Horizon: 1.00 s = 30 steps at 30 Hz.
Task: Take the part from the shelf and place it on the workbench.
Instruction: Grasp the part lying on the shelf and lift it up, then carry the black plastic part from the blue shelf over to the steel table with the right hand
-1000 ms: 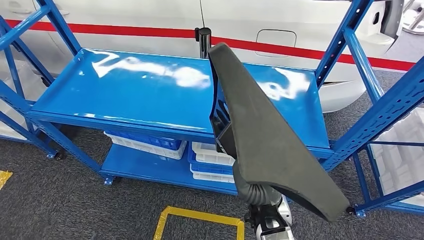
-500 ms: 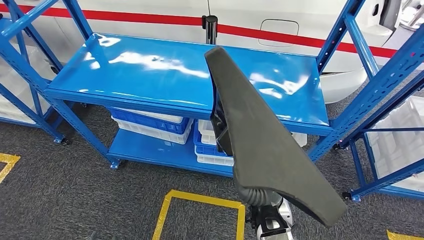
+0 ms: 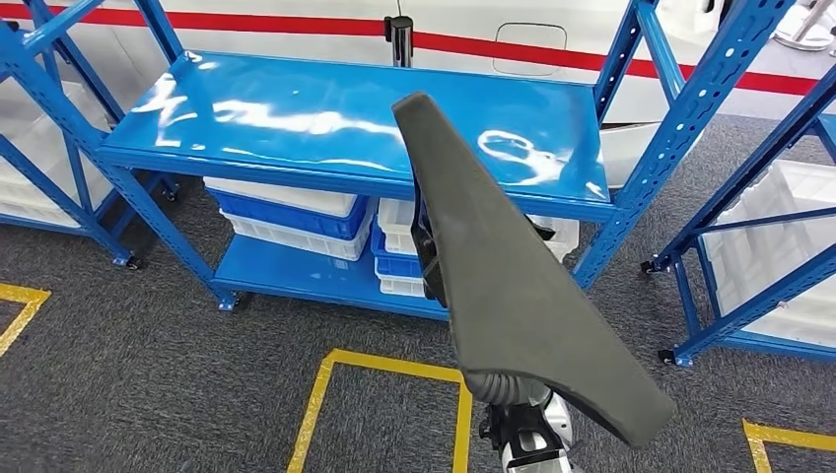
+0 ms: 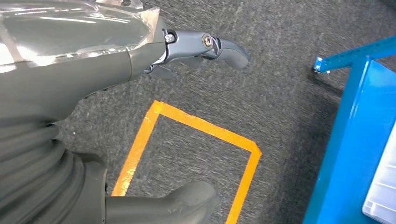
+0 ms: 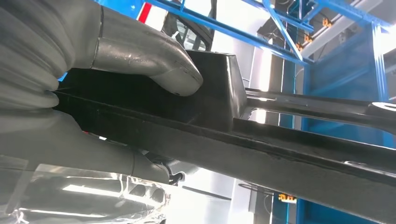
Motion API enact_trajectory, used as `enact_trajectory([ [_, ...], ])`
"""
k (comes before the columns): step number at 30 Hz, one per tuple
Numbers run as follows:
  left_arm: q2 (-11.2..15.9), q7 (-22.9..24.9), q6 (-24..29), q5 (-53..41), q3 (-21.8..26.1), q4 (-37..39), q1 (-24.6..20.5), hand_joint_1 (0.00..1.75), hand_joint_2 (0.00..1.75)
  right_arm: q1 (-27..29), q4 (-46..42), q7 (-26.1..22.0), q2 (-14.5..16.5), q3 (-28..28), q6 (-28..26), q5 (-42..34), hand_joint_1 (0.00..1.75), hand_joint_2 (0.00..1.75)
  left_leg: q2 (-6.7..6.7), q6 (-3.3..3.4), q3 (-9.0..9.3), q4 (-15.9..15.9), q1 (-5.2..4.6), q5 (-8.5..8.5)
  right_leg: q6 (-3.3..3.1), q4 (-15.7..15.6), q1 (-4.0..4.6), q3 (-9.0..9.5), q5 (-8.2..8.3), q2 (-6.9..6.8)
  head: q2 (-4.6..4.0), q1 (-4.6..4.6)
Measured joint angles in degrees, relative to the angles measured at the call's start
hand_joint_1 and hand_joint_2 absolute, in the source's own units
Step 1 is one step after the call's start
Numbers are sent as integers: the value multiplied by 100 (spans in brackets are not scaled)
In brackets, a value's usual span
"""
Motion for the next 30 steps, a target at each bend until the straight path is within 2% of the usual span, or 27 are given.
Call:
enact_trajectory([
  [1, 1, 0, 4, -7, -2, -1, -8, 0, 175, -6, -2, 4, -2, 7, 0, 17, 175, 175, -10, 31, 273, -376, -12, -68, 37, 18, 5, -48, 45, -3, 0, 5],
  [2, 1, 0, 11, -11, -5, -2, -13, 0, 175, -15, -3, 8, -3, 14, -1, 34, 175, 175, -19, 61, 451, -654, -35, -151, 74, 30, 6, -83, 92, -10, 0, 7],
  [3, 2, 0, 21, -15, -8, -3, -14, 0, 175, -23, -4, 10, -5, 22, -4, 47, 175, 175, -21, 88, 522, -808, -64, -207, 118, 36, 3, -112, 137, -18, 0, 7],
  [5, -3, 0, 48, -8, -13, -8, -9, 0, 175, -18, -4, 12, -19, 33, -13, 62, 175, 175, 7, 188, 455, -880, -78, -150, 184, 70, -2, -187, 182, -24, -1, 15],
  [6, -7, 0, 59, -2, -14, -11, -8, 0, 175, -9, -4, 12, -31, 39, -15, 66, 175, 175, 25, 248, 399, -903, -77, -90, 189, 161, -1, -250, 86, -17, -1, 31],
  [7, -10, 0, 68, 4, -13, -15, -6, 0, 175, 1, -4, 16, -46, 46, -7, 58, 175, 175, 44, 316, 325, -919, -75, -13, 169, 339, -4, -334, -105, -10, 0, 48],
  [9, -11, 0, 85, 15, -10, -28, -2, 0, 175, 14, -3, 36, -80, 63, 41, 10, 175, 175, 62, 378, 159, -920, -95, 136, 109, 955, -28, -511, -639, 6, 0, 70],
  [10, -11, 0, 89, 21, -9, -36, 1, 0, 175, 27, 3, 44, -101, 73, 69, -21, 175, 175, 68, 389, 60, -917, -102, 216, 111, 1291, -41, -564, -807, 8, 0, 72],
  [11, -10, 0, 89, 25, -8, -42, 4, 0, 175, 41, 13, 48, -123, 84, 88, -44, 175, 175, 74, 385, -45, -915, -106, 300, 146, 1543, -51, -565, -853, 10, 0, 74],
  [12, -9, 0, 83, 29, -9, -45, 10, 0, 175, 57, 27, 42, -144, 97, 96, -57, 175, 175, 80, 375, -161, -911, -107, 387, 210, 1648, -62, -491, -774, 10, 1, 73],
  [13, -9, 0, 76, 30, -9, -45, 17, 0, 175, 71, 44, 33, -161, 111, 94, -64, 175, 175, 85, 358, -275, -906, -107, 472, 280, 1574, -74, -335, -630, 10, 0, 74],
  [14, -8, 0, 73, 30, -10, -46, 25, 0, 175, 79, 57, 24, -172, 123, 91, -68, 175, 175, 87, 333, -376, -898, -107, 552, 330, 1320, -87, -83, -517, 9, 0, 73],
  [15, -8, 0, 73, 29, -10, -51, 35, 0, 175, 80, 67, 16, -177, 132, 85, -71, 175, 175, 88, 302, -467, -883, -116, 619, 348, 913, -87, 276, -494, 8, 0, 75],
  [16, -8, 0, 82, 24, -10, -66, 46, 0, 175, 78, 73, 10, -178, 137, 76, -63, 175, 175, 89, 268, -532, -864, -127, 673, 332, 467, -79, 583, -570, 13, 0, 73],
  [17, -7, 0, 97, 16, -11, -94, 59, 0, 175, 80, 75, 7, -177, 142, 61, -46, 175, 175, 91, 231, -572, -853, -136, 725, 300, 116, -68, 810, -677, 18, 1, 66],
  [18, -8, 0, 110, 10, -17, -135, 76, 0, 175, 87, 75, 5, -176, 145, 41, -25, 175, 175, 94, 199, -594, -849, -136, 772, 258, -103, -52, 931, -760, 25, 0, 58],
  [20, -8, 0, 126, 3, -28, -215, 106, 0, 175, 114, 77, 3, -176, 150, 4, 14, 175, 175, 92, 132, -618, -839, -89, 826, 157, -161, -70, 896, -748, 27, 0, 43],
  [21, -9, 0, 125, 5, -32, -243, 121, 0, 175, 125, 77, 3, -175, 152, -5, 25, 175, 175, 81, 102, -647, -772, -61, 735, 94, -160, -83, 876, -702, 22, -1, 42],
  [22, -10, 0, 125, 7, -33, -262, 136, 0, 175, 130, 77, 3, -173, 154, -8, 31, 175, 175, 66, 71, -705, -606, -41, 537, 31, -163, -94, 848, -656, 15, -1, 39],
  [24, -15, 0, 125, 10, -37, -287, 162, 0, 175, 135, 77, 3, -169, 157, -10, 38, 175, 175, 38, 22, -899, 34, -26, -26, -47, -161, -85, 771, -569, 6, -1, 32],
  [25, -17, 0, 125, 11, -39, -292, 170, 0, 175, 140, 78, 3, -168, 157, -11, 39, 175, 175, 30, 2, -1004, 427, -23, -240, -60, -158, -73, 727, -532, 4, -1, 28],
  [26, -18, 0, 125, 11, -39, -295, 176, 0, 175, 149, 79, 3, -168, 158, -12, 39, 175, 175, 25, -13, -1060, 727, -18, -334, -57, -154, -65, 689, -499, 4, -1, 28],
  [27, -18, 0, 125, 12, -39, -296, 182, 0, 175, 159, 80, 3, -168, 158, -13, 39, 175, 175, 22, -20, -1040, 869, -15, -331, -47, -149, -59, 662, -473, 5, 0, 27],
  [28, -18, 0, 125, 12, -39, -299, 187, 0, 175, 167, 81, 3, -168, 159, -13, 39, 175, 175, 22, -19, -901, 771, -12, -234, -34, -144, -56, 648, -453, 6, 0, 26],
  [30, -18, 0, 125, 12, -40, -320, 189, 0, 175, 174, 81, 3, -168, 159, -13, 39, 175, 175, 14, 10, -369, 65, -9, 24, -6, -130, -53, 632, -432, 8, 0, 25],
])
